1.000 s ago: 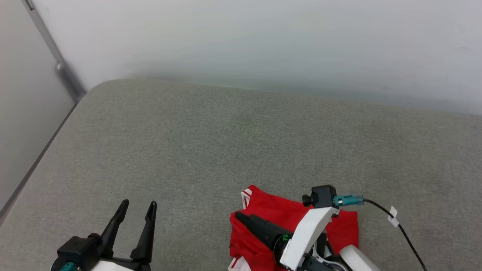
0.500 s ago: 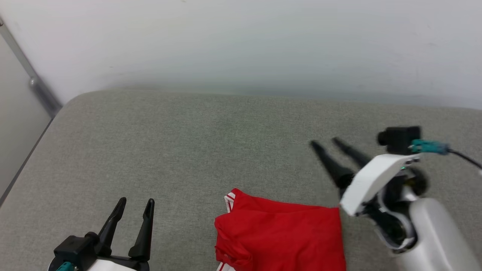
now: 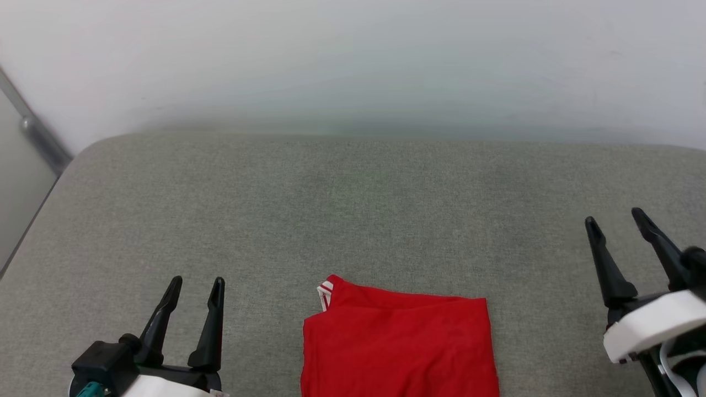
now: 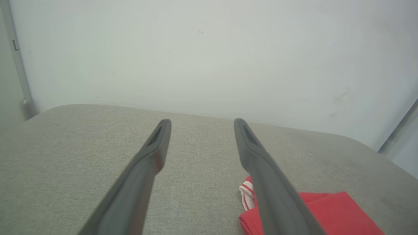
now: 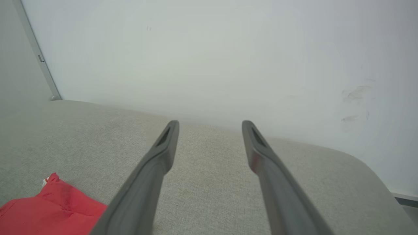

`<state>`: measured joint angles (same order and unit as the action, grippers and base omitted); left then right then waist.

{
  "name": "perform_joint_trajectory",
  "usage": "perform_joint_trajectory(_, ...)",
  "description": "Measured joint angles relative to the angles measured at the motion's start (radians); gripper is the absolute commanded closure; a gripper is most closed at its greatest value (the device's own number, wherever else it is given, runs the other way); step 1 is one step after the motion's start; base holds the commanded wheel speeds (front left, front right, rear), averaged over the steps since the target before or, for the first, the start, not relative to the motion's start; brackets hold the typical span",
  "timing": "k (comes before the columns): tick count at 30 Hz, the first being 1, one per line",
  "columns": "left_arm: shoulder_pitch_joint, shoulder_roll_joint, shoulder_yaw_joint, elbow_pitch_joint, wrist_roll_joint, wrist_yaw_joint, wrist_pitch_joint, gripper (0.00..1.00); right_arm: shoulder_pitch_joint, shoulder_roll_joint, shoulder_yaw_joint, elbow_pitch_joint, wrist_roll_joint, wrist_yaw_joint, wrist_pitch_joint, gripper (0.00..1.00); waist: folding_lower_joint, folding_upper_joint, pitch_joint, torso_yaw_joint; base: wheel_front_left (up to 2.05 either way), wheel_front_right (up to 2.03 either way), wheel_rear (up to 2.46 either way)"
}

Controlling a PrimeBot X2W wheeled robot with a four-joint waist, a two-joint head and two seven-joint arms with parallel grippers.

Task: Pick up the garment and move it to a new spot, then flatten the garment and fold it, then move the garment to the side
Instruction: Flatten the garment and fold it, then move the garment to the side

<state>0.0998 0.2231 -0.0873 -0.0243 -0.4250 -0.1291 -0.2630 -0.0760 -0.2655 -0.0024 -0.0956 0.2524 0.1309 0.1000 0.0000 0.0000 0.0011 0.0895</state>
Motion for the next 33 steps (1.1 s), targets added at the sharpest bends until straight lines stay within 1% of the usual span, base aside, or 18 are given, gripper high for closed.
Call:
perform_joint_trajectory(6,0.009,-0.015,0.031,-0.045,0.011,0.000,0.000,0.00,0.104,0.059,-0.043,-0.058,-0.016,0.000,-0.104,0.00,0.0000,0.0000,0.019,-0.003,0.00,0.00,0.00)
perform_joint_trajectory(8,0.013,-0.019,0.033,-0.057,0.015,0.000,0.000,0.00,0.123,0.090,-0.049,-0.072,-0.020,0.000,-0.126,0.00,0.0000,0.0000,0.023,-0.001,0.00,0.00,0.00)
perform_joint_trajectory(12,0.016,-0.022,0.020,-0.081,0.018,0.000,0.000,0.00,0.152,0.128,-0.052,-0.077,-0.038,0.000,-0.170,0.00,0.0000,0.0000,0.028,0.004,0.00,0.00,0.00)
perform_joint_trajectory(19,0.016,-0.020,-0.018,-0.088,0.035,0.000,0.000,0.00,0.174,0.165,-0.032,-0.057,-0.045,0.000,-0.204,0.00,0.0000,0.0000,0.034,0.005,0.00,0.00,0.00)
perform_joint_trajectory(24,0.014,-0.017,-0.026,-0.085,0.036,0.000,0.000,0.00,0.176,0.175,-0.027,-0.051,-0.051,0.000,-0.205,0.00,0.0000,0.0000,0.036,0.002,0.00,0.00,0.00)
perform_joint_trajectory(26,0.013,-0.016,-0.027,-0.085,0.039,0.000,0.000,0.00,0.177,0.177,-0.029,-0.051,-0.050,0.000,-0.198,0.00,0.0000,0.0000,0.038,0.002,0.00,0.00,0.00)
perform_joint_trajectory(29,0.013,-0.016,-0.029,-0.087,0.042,0.000,0.000,0.00,0.183,0.174,-0.027,-0.057,-0.041,0.000,-0.139,0.00,0.0000,0.0000,0.044,0.003,0.00,0.00,0.00)
perform_joint_trajectory(31,0.012,-0.015,-0.035,-0.085,0.043,0.000,0.000,0.00,0.184,0.159,-0.013,-0.067,-0.038,0.000,-0.071,0.00,0.0000,0.0000,0.049,0.005,0.00,0.00,0.00)
perform_joint_trajectory(33,0.012,-0.015,-0.039,-0.082,0.044,0.000,0.000,0.00,0.186,0.135,0.012,-0.086,-0.006,0.000,0.008,0.00,0.0000,0.0000,0.052,0.007,0.00,0.00,0.00)
